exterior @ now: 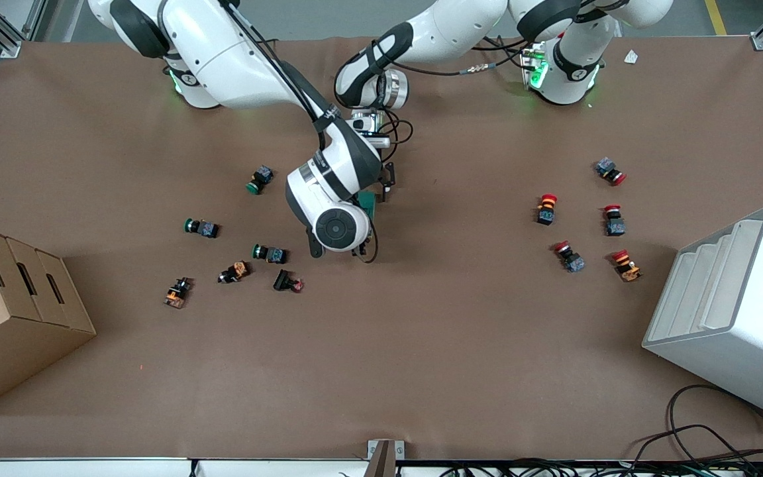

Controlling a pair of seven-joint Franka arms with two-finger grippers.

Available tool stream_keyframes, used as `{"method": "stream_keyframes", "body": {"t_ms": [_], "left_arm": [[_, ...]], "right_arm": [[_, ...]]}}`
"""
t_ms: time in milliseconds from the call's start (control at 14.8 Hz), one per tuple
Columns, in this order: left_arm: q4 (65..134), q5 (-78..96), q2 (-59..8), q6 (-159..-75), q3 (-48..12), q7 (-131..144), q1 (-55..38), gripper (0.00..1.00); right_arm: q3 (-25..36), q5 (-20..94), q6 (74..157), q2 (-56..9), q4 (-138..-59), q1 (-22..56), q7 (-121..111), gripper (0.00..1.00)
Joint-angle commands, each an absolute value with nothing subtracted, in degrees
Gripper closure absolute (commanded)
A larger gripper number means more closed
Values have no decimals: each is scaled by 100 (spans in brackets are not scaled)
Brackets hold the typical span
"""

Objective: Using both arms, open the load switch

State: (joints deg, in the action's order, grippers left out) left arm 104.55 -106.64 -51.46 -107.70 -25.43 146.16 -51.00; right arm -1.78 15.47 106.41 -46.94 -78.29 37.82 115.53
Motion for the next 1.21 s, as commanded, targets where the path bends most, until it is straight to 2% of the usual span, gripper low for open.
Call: {"method": "stream_keyframes", "body": {"t_ms": [0,270,810,1147], "left_arm": [[10345,-10731,-5352,-10784,-2505,14774,-5150,0],[10345,-10740,-5361,-10784,-2505,14783,-5150,0],[10380,-10749,-5353,-10784,-2505,14792,-5142,0],[10406,-10740,-5353,-10784,-2505,14967,-5159,0]], "right_arm": [[-176,1644,10433,-4755,-7734,3806,11619,0],[-176,1635,10100,-4755,-7525,3911,11619,0],[-246,1775,8755,-4720,-6935,3885,11628,0],[-246,1740,8675,-4737,-6970,3929,11628,0]]}}
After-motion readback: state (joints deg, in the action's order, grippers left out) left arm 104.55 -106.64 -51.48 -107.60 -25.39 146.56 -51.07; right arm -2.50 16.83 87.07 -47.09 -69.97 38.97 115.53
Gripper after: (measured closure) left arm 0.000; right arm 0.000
